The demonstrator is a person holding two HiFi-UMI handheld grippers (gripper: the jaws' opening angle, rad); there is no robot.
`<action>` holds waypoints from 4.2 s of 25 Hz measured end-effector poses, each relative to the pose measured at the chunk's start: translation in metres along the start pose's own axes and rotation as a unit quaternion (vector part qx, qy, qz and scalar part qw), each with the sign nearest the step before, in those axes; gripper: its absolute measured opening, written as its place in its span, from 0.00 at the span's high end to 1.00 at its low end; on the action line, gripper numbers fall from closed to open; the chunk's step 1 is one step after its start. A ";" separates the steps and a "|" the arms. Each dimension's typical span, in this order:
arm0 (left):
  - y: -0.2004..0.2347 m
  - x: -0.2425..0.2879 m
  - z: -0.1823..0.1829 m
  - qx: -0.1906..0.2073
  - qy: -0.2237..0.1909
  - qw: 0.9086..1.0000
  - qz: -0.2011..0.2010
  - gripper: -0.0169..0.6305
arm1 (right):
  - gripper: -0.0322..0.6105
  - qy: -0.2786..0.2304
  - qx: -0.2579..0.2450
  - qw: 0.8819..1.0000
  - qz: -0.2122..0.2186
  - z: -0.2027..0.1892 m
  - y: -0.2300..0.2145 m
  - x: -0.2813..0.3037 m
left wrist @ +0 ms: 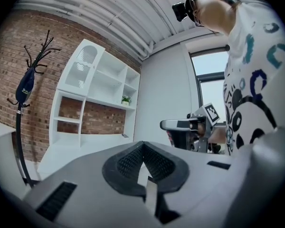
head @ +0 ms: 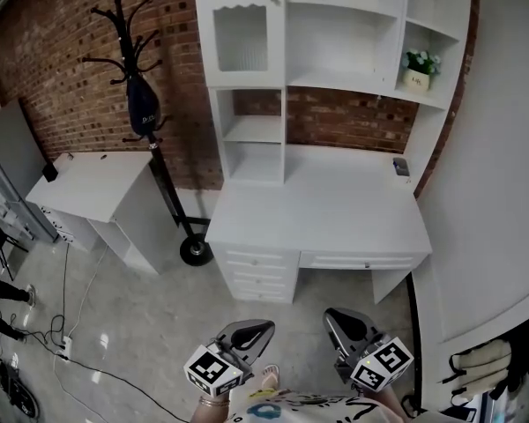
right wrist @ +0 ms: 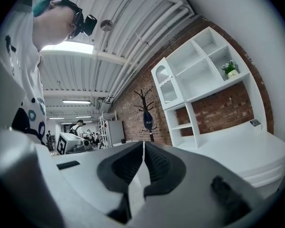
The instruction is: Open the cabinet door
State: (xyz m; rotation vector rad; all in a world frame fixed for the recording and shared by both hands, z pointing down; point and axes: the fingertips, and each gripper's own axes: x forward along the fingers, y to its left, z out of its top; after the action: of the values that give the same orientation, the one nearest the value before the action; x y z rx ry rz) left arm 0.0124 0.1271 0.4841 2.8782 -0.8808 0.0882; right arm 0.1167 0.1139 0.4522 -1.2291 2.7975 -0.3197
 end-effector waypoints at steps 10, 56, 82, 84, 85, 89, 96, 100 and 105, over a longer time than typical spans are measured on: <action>0.057 0.018 0.009 0.003 0.001 1.000 -0.015 0.95 | 0.90 -0.003 -0.003 1.000 -0.008 0.012 -0.022 0.054; 0.238 0.132 0.037 0.005 -0.011 1.000 -0.007 0.95 | 0.90 -0.005 -0.013 1.000 0.002 0.046 -0.154 0.221; 0.325 0.262 0.069 0.002 -0.015 0.999 0.034 0.95 | 0.90 -0.006 -0.014 0.999 0.043 0.078 -0.281 0.286; 0.332 0.273 0.072 0.003 -0.021 0.999 0.038 0.95 | 0.90 -0.008 -0.013 0.999 0.047 0.080 -0.292 0.289; 0.335 0.278 0.075 0.004 -0.024 0.999 0.040 0.95 | 0.90 -0.008 -0.011 0.999 0.049 0.080 -0.298 0.291; 0.350 0.288 0.092 0.016 -0.040 0.998 0.052 0.95 | 0.90 -0.008 -0.004 0.999 0.054 0.086 -0.311 0.302; 0.368 0.295 0.112 0.040 -0.047 0.997 0.052 0.95 | 0.90 -0.031 -0.003 0.997 0.069 0.108 -0.320 0.320; 0.385 0.293 0.131 0.055 -0.064 0.994 0.063 0.95 | 0.91 -0.045 -0.006 0.996 0.075 0.119 -0.318 0.332; 0.410 0.292 0.145 0.062 -0.055 0.995 0.059 0.95 | 0.91 -0.058 -0.015 0.995 0.082 0.135 -0.309 0.355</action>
State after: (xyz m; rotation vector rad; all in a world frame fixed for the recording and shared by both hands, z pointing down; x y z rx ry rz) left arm 0.0274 -0.3915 0.4120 2.9675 -1.1024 -0.0036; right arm 0.1179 -0.3722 0.3949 -0.9818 2.7876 -0.1892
